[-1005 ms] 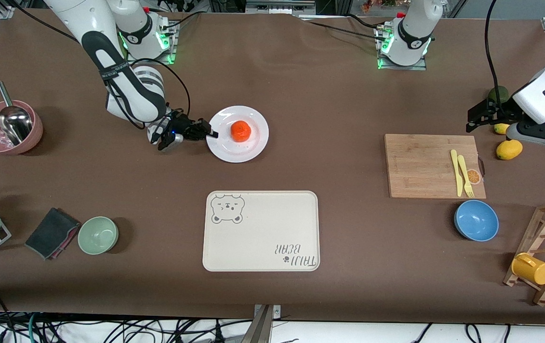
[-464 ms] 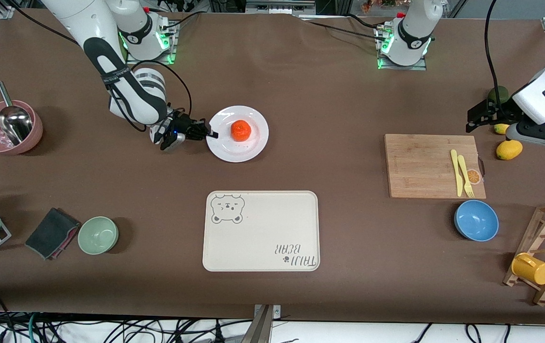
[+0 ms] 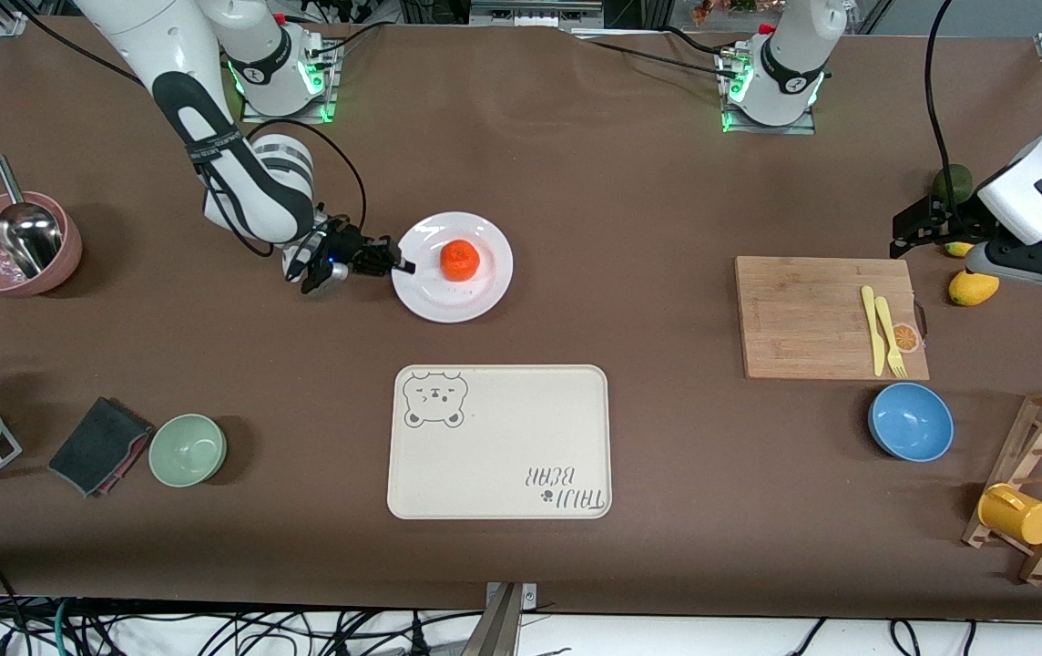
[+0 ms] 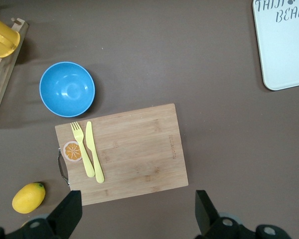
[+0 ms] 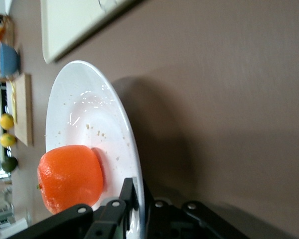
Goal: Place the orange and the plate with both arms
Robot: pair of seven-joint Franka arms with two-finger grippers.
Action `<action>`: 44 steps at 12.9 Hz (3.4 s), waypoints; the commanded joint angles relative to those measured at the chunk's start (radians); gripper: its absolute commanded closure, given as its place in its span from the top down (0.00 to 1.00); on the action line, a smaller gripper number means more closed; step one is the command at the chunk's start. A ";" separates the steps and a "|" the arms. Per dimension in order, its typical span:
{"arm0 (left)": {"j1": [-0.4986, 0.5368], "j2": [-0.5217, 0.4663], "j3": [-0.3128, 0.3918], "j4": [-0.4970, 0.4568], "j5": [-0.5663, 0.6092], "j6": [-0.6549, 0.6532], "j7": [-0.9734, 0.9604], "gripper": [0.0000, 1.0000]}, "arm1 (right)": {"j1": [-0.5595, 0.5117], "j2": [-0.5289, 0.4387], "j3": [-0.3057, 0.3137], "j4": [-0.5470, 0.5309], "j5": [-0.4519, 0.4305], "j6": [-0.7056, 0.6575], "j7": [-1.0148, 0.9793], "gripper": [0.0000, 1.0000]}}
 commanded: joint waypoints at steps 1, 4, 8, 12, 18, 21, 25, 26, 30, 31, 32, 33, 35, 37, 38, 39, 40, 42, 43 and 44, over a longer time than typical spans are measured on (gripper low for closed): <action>0.006 0.002 -0.007 0.008 0.035 0.007 -0.002 1.00 | -0.009 0.005 0.006 0.109 0.003 0.004 0.124 0.00; 0.005 0.004 -0.007 0.008 0.035 0.007 -0.002 1.00 | -0.011 0.099 -0.002 0.273 -0.038 0.004 0.191 0.00; 0.006 0.006 -0.007 0.008 0.035 0.009 -0.002 1.00 | 0.014 0.317 -0.008 0.571 -0.255 0.022 0.410 0.00; 0.005 0.006 -0.007 0.008 0.035 0.009 -0.002 1.00 | 0.017 0.469 -0.009 0.766 -0.623 0.030 0.734 0.00; 0.005 0.007 -0.007 0.008 0.035 0.010 -0.002 1.00 | 0.014 0.516 -0.009 0.772 -0.681 0.038 0.741 0.05; 0.006 0.012 -0.007 0.008 0.035 0.012 -0.002 1.00 | 0.003 0.488 -0.016 0.781 -0.681 0.027 0.751 0.66; 0.006 0.012 -0.007 0.008 0.035 0.012 -0.002 1.00 | -0.002 0.411 -0.038 0.775 -0.684 -0.052 0.753 1.00; 0.006 0.012 -0.007 0.008 0.035 0.012 -0.002 1.00 | -0.002 0.378 -0.064 0.768 -0.694 -0.110 0.753 1.00; 0.006 0.013 -0.007 0.008 0.035 0.012 -0.002 1.00 | -0.002 0.168 -0.222 0.720 -0.892 -0.497 0.782 1.00; 0.005 0.013 -0.007 0.008 0.035 0.012 -0.002 1.00 | -0.002 0.093 -0.252 0.681 -0.946 -0.555 0.805 1.00; 0.006 0.013 -0.007 0.008 0.035 0.012 -0.002 1.00 | -0.002 0.013 -0.279 0.630 -1.010 -0.586 0.828 1.00; 0.006 0.013 -0.006 0.008 0.035 0.012 -0.002 1.00 | -0.002 -0.067 -0.301 0.585 -1.088 -0.618 0.839 1.00; 0.006 0.013 -0.007 0.008 0.035 0.012 -0.002 1.00 | -0.002 -0.194 -0.344 0.548 -1.237 -0.710 0.865 1.00; 0.005 0.013 -0.007 0.008 0.033 0.012 -0.002 1.00 | -0.002 -0.289 -0.359 0.559 -1.404 -0.805 0.930 1.00; 0.005 0.013 -0.007 0.008 0.035 0.013 -0.002 1.00 | -0.002 -0.335 -0.359 0.560 -1.473 -0.833 0.957 1.00; 0.006 0.013 -0.007 0.008 0.033 0.012 -0.002 1.00 | -0.002 -0.369 -0.359 0.567 -1.529 -0.865 0.981 1.00; 0.006 0.013 -0.007 0.008 0.035 0.012 0.000 1.00 | -0.002 -0.395 -0.359 0.582 -1.572 -0.897 1.006 1.00; 0.008 0.013 -0.006 0.009 0.033 0.013 0.000 1.00 | -0.002 -0.417 -0.358 0.632 -1.618 -0.977 1.055 1.00; 0.006 0.013 -0.006 0.009 0.033 0.012 0.000 1.00 | -0.002 -0.417 -0.358 0.661 -1.641 -0.999 1.053 1.00; 0.006 0.013 -0.006 0.009 0.033 0.013 0.000 1.00 | -0.002 -0.417 -0.358 0.675 -1.661 -1.005 1.052 1.00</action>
